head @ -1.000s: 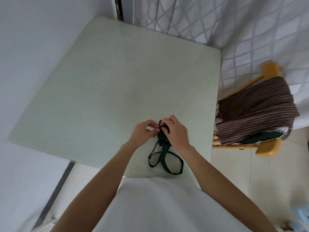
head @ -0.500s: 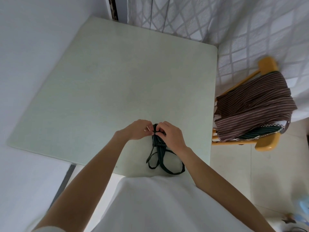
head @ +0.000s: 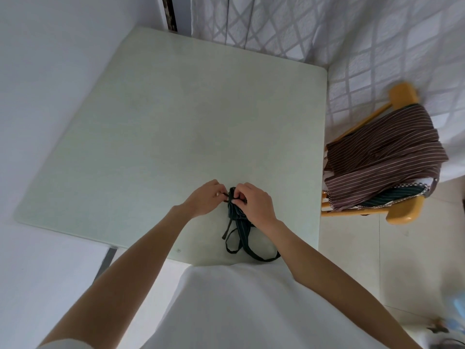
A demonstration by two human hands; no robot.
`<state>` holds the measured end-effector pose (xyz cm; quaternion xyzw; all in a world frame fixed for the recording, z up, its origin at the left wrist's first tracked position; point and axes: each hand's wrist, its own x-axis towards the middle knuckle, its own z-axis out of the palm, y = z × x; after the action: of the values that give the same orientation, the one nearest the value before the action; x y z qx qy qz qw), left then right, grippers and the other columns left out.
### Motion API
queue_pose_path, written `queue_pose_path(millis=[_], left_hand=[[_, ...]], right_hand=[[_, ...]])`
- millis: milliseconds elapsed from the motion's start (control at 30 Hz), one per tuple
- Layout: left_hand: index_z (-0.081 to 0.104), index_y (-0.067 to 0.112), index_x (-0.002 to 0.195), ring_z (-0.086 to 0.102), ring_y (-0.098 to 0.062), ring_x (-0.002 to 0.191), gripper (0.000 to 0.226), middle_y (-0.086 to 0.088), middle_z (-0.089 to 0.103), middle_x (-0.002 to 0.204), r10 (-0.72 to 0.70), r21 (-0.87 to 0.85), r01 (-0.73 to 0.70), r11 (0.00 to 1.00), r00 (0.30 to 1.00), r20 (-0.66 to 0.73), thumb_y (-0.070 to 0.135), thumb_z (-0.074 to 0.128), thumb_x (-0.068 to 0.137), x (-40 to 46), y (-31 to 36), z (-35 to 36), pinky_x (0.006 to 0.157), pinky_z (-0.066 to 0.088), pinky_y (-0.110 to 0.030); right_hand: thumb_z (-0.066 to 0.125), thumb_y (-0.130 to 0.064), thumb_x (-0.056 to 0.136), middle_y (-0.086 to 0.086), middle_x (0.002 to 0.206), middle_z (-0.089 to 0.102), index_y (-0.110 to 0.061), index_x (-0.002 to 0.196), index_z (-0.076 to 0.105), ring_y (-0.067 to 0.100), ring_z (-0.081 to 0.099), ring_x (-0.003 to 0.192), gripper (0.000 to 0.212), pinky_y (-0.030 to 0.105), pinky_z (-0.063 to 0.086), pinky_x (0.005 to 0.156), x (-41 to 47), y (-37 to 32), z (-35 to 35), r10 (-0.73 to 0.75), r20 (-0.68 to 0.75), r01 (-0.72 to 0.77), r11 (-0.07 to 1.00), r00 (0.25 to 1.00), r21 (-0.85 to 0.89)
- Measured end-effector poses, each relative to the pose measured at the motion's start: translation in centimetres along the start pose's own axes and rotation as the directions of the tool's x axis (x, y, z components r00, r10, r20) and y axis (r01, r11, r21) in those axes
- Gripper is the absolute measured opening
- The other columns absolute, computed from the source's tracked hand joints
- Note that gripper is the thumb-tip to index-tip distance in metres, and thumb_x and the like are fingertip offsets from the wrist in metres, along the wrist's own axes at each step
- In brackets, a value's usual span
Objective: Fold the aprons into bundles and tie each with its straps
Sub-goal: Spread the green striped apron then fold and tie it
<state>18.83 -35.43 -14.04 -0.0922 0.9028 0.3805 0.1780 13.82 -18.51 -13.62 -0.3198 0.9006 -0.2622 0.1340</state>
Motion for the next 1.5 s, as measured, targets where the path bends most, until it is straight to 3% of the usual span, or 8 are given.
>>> queue_pose_path(millis=[100, 233, 433, 600, 1100, 1267, 1367, 1500], left_hand=[[0.058, 0.015, 0.095, 0.051, -0.012, 0.084, 0.017, 0.002, 0.055, 0.093, -0.161, -0.485, 0.214, 0.848, 0.976, 0.15, 0.018, 0.042, 0.097, -0.5, 0.5, 0.5, 0.068, 0.037, -0.022], [0.061, 0.01, 0.098, 0.058, -0.01, 0.08, 0.022, 0.002, 0.063, 0.096, -0.174, -0.676, 0.191, 0.712, 0.98, 0.094, 0.025, 0.045, 0.098, -1.4, 0.3, 1.3, 0.068, 0.044, -0.022], [0.067, 0.017, 0.085, 0.059, -0.006, 0.065, 0.013, 0.003, 0.065, 0.073, -0.286, -0.519, 0.129, 0.845, 0.929, -0.234, 0.025, 0.059, 0.091, -0.6, -0.2, 2.4, 0.058, 0.045, -0.014], [0.072, 0.012, 0.088, 0.06, -0.016, 0.072, 0.013, -0.001, 0.068, 0.08, -0.043, -0.2, -0.046, 0.979, 0.908, -0.417, 0.022, 0.064, 0.088, -0.1, -1.9, 2.0, 0.067, 0.043, -0.022], [0.072, 0.012, 0.1, 0.064, -0.016, 0.069, 0.024, 0.0, 0.069, 0.08, -0.58, -0.639, 0.3, 0.708, 0.763, -0.284, 0.031, 0.063, 0.087, 0.4, -2.9, 3.0, 0.078, 0.056, -0.038], [0.058, 0.022, 0.122, 0.059, -0.014, 0.095, 0.03, 0.004, 0.062, 0.107, -0.428, -0.609, 0.171, 0.775, 0.851, -0.305, 0.032, 0.046, 0.096, -1.4, -1.7, 2.3, 0.085, 0.048, -0.029], [0.058, 0.023, 0.103, 0.06, -0.011, 0.091, 0.014, 0.005, 0.064, 0.098, -0.381, -0.59, 0.086, 0.803, 0.836, -0.395, 0.025, 0.047, 0.096, -4.3, -0.7, 2.8, 0.079, 0.046, -0.025], [0.062, 0.016, 0.094, 0.057, -0.008, 0.083, 0.014, 0.005, 0.063, 0.092, 0.236, -0.075, -0.273, 0.959, 0.919, -0.315, 0.019, 0.049, 0.091, -7.2, -0.5, 4.8, 0.074, 0.049, -0.024]], right_hand=[[0.068, -0.022, 0.083, -0.01, 0.081, 0.055, -0.017, 0.088, 0.059, 0.01, 0.051, 0.069, 0.011, 0.024, 0.042, 0.059, 0.0, -0.1, 0.1, 0.013, 0.0, -0.013, 1.0, 1.0, 0.0], [0.067, -0.022, 0.084, -0.009, 0.08, 0.054, -0.017, 0.087, 0.059, 0.011, 0.051, 0.069, 0.011, 0.023, 0.038, 0.059, 0.0, -0.2, -0.1, 0.034, 0.006, -0.034, 0.999, 0.999, 0.004], [0.066, -0.023, 0.085, -0.007, 0.081, 0.059, -0.02, 0.085, 0.064, 0.011, 0.054, 0.074, 0.003, 0.024, 0.04, 0.064, 0.1, -0.3, 0.0, 0.077, 0.033, -0.078, 0.995, 0.997, 0.055], [0.064, -0.022, 0.087, -0.001, 0.087, 0.065, -0.024, 0.099, 0.072, 0.012, 0.057, 0.08, 0.015, 0.024, 0.043, 0.073, -0.1, 0.3, -0.4, 0.105, 0.039, -0.109, 0.986, 0.994, 0.127], [0.068, -0.016, 0.084, -0.002, 0.089, 0.07, -0.017, 0.089, 0.073, 0.006, 0.06, 0.079, 0.007, 0.021, 0.049, 0.079, -1.1, 0.8, -0.5, 0.216, 0.056, -0.223, 0.945, 0.975, 0.24], [0.062, -0.019, 0.09, -0.013, 0.092, 0.064, -0.02, 0.099, 0.063, -0.001, 0.059, 0.086, 0.01, 0.009, 0.045, 0.077, -2.9, 1.5, -2.2, 0.314, 0.009, -0.272, 0.808, 0.95, 0.523], [0.059, -0.018, 0.091, -0.015, 0.088, 0.061, -0.021, 0.092, 0.057, 0.0, 0.057, 0.083, 0.004, 0.013, 0.045, 0.075, -6.3, 2.5, -1.7, 0.383, -0.061, -0.322, 0.843, 0.922, 0.431], [0.065, -0.006, 0.078, -0.002, 0.1, 0.063, -0.017, 0.09, 0.068, 0.018, 0.054, 0.096, 0.017, 0.031, 0.047, 0.083, -10.4, 3.3, 0.5, 0.051, 0.134, -0.05, 0.999, 0.99, -0.006]])
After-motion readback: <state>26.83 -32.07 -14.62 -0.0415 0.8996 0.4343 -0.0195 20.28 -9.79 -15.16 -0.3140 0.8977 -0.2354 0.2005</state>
